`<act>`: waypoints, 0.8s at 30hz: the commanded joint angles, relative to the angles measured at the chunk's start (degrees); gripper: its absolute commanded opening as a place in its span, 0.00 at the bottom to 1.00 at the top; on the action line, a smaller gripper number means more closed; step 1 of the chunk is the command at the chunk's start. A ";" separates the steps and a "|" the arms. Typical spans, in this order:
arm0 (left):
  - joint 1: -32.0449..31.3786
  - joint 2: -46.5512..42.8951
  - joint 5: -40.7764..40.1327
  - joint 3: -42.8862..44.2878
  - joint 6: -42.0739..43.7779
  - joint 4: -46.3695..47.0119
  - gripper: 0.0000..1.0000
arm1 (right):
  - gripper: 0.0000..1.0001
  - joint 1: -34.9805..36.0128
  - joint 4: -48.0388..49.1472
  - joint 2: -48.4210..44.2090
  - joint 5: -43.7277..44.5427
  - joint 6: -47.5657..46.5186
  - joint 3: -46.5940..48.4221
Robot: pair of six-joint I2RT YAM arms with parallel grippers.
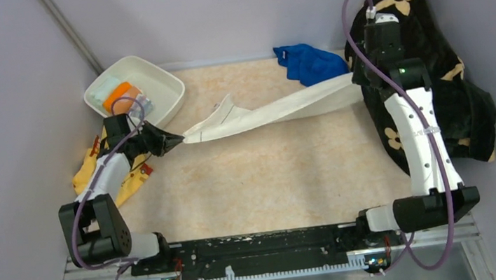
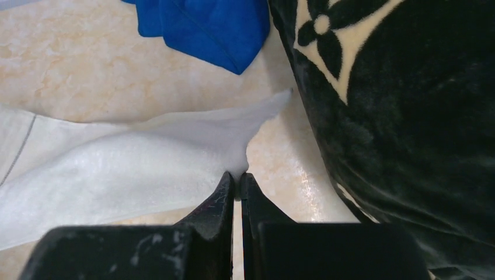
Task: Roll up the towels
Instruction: Flatten out the towel at the center of the board.
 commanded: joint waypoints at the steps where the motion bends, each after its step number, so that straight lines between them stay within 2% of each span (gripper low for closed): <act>1: 0.40 -5.66 8.74 -1.02 -11.10 7.31 0.00 | 0.00 -0.48 -4.16 -4.24 -0.30 -2.85 2.54; 8: 1.68 -11.67 8.76 4.45 -15.68 5.23 0.00 | 0.00 -0.56 -4.56 -10.31 -3.08 -3.32 3.07; 11: 1.97 -12.86 8.19 8.17 -12.98 0.36 0.00 | 0.00 -0.56 -6.34 -12.28 -4.38 -4.29 4.70; 13: 2.45 -14.31 5.08 12.39 -8.73 -5.06 0.00 | 0.00 -0.60 -7.94 -13.69 -5.36 -4.51 5.53; 18: 2.53 -18.15 -8.98 26.60 2.48 -21.32 0.00 | 0.00 -0.56 -8.75 -19.49 -4.74 -2.84 4.02; 20: 2.48 -20.48 -12.37 28.28 4.41 -24.81 0.00 | 0.00 -0.56 -9.49 -21.80 -4.35 -2.12 3.59; 24: 2.48 -26.27 -16.54 25.68 5.50 -29.24 0.00 | 0.00 -0.58 -11.19 -25.52 -4.17 -0.69 3.03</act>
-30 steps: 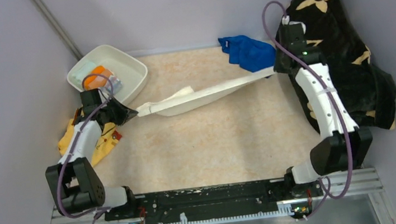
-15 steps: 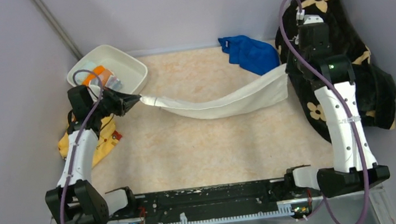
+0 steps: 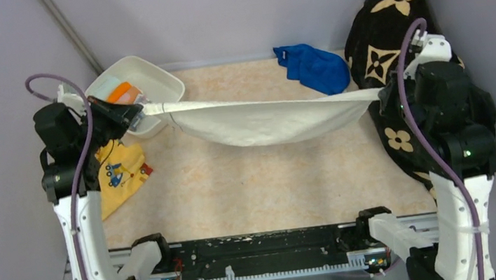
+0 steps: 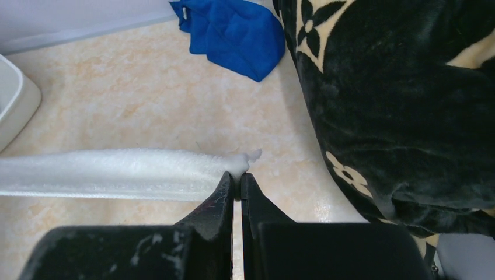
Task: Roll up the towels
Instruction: Flatten out the towel at the center of the board.
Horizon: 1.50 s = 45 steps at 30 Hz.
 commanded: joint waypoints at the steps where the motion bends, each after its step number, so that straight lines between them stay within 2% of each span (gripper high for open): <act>1: 0.36 -5.40 -8.61 -1.62 4.65 -11.55 0.00 | 0.00 -0.51 -1.17 -3.69 0.87 2.19 0.80; 6: 0.38 -6.94 -13.62 -3.33 5.83 -13.17 0.00 | 0.00 -0.51 -1.17 -3.16 0.48 3.40 -2.21; 10: 0.38 -4.83 -10.16 -9.41 5.70 -7.14 0.00 | 0.00 -0.45 1.44 0.85 -1.59 4.93 -7.45; 13: 0.32 -1.04 -6.78 -14.91 4.69 0.25 0.00 | 0.00 -0.67 8.29 4.19 -0.77 5.41 -13.39; 16: -0.64 6.36 -4.38 -17.65 3.83 6.00 0.00 | 0.00 -2.25 17.32 8.90 -0.41 6.11 -18.85; 20: -5.21 18.35 -5.95 -15.12 3.74 13.39 0.00 | 0.00 -3.84 27.33 16.88 0.97 6.18 -22.99; 24: -6.88 31.23 -4.59 -8.96 3.37 17.83 0.00 | 0.00 -5.35 36.75 24.91 0.79 5.19 -23.58; 31: -7.81 44.54 -3.95 -1.71 4.67 22.13 0.00 | 0.00 -6.75 43.05 36.17 -3.04 3.40 -19.27; 36: -8.12 48.57 -1.88 0.37 4.89 25.10 0.00 | 0.00 -7.94 43.61 40.38 -4.93 3.79 -17.64; 41: -10.10 52.79 -2.51 7.62 7.36 21.62 0.00 | 0.00 -9.39 42.89 43.13 -6.01 4.63 -14.99; 45: -10.11 50.37 -3.28 2.16 6.87 22.37 0.00 | 0.00 -9.49 40.59 43.22 -6.69 5.02 -16.47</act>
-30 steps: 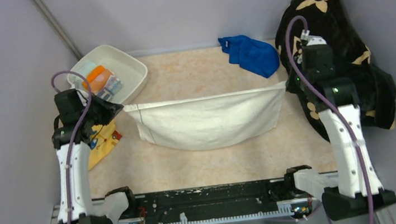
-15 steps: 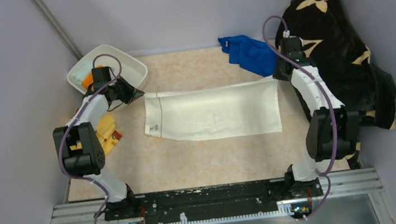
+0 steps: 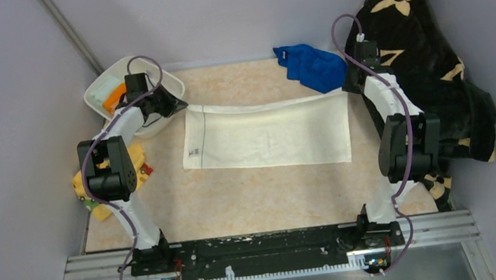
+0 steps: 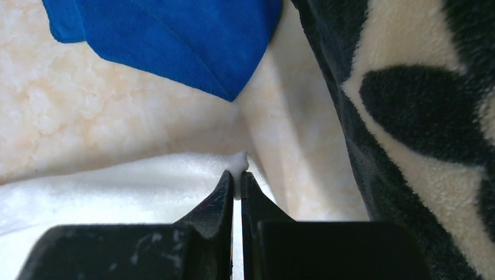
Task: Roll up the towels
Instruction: Flatten out the towel at the center of the board, then fold the towel at the center of the board.
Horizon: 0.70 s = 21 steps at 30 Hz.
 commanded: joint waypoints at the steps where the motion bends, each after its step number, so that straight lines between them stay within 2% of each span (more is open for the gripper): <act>1: -0.35 -3.28 -1.04 -4.54 1.36 0.39 0.00 | 0.00 -0.52 0.18 -1.34 -0.82 0.89 0.54; 10: -0.04 -13.43 -5.91 -15.84 3.61 -5.05 0.00 | 0.00 -1.85 -5.41 -12.13 1.61 4.74 -12.11; 21: 0.44 -24.36 -7.28 -28.98 6.40 -9.02 0.00 | 0.00 -2.47 -7.02 -27.91 6.22 8.30 -29.46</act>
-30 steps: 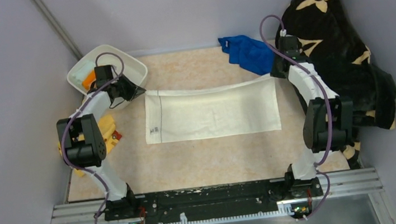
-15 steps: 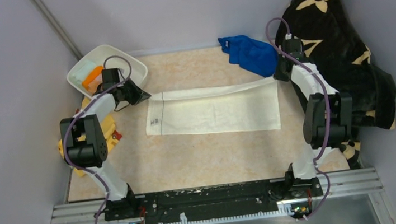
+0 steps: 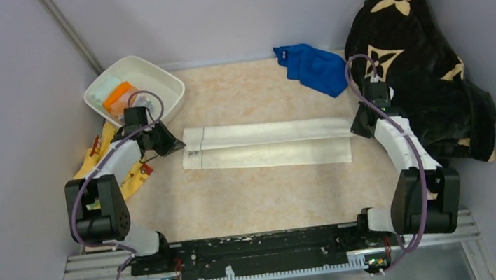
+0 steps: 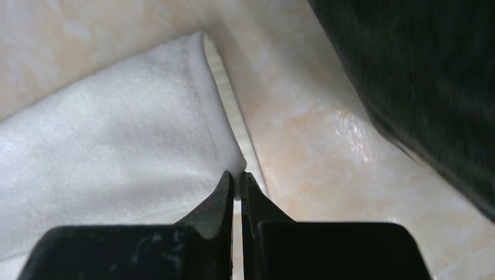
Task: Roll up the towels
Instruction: Fold the towel at the center of the board.
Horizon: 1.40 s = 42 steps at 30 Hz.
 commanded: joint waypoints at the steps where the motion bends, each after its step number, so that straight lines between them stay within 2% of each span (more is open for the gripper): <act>1: 0.37 -4.61 -1.87 -5.59 2.17 -2.21 0.00 | 0.00 -0.92 0.72 -6.56 3.88 2.60 -6.07; 6: 0.38 -5.94 -1.40 -11.40 2.21 -0.80 0.00 | 0.00 -0.87 2.93 -8.36 3.48 4.73 -13.33; 11: 0.28 -2.51 -2.67 -13.87 2.95 1.57 0.00 | 0.00 -1.00 6.81 -6.19 2.72 6.65 -18.59; 18: -0.07 -0.78 -3.46 -13.83 2.38 2.62 0.00 | 0.00 -1.27 10.25 0.79 1.71 6.03 -17.82; 21: -0.28 -1.12 -4.48 -13.93 2.66 1.03 0.08 | 0.17 -1.27 8.61 1.12 0.50 5.73 -16.66; 26: -0.30 -6.11 -7.46 -13.16 3.31 -3.34 0.32 | 0.40 -1.27 2.82 -3.72 -0.85 4.65 -13.50; 30: -0.70 -10.32 -9.55 -9.39 4.89 -7.58 0.45 | 0.47 -1.27 -1.33 -7.67 -0.75 2.36 -7.98; 33: -2.82 -11.99 -12.20 -5.11 5.95 -10.67 0.51 | 0.52 -1.27 -1.96 -8.28 -4.72 0.94 -3.15; 36: -6.92 -11.71 -14.86 -0.92 6.38 -11.32 0.52 | 0.54 -1.08 2.78 -6.98 -12.30 0.50 -1.95; 39: -10.50 -7.99 -15.61 2.82 7.06 -9.33 0.47 | 0.54 -0.50 7.68 -2.92 -15.70 0.89 -1.10; 42: -11.72 -1.21 -13.89 6.23 7.78 -7.58 0.40 | 0.47 -0.14 9.91 2.27 -16.51 0.83 0.47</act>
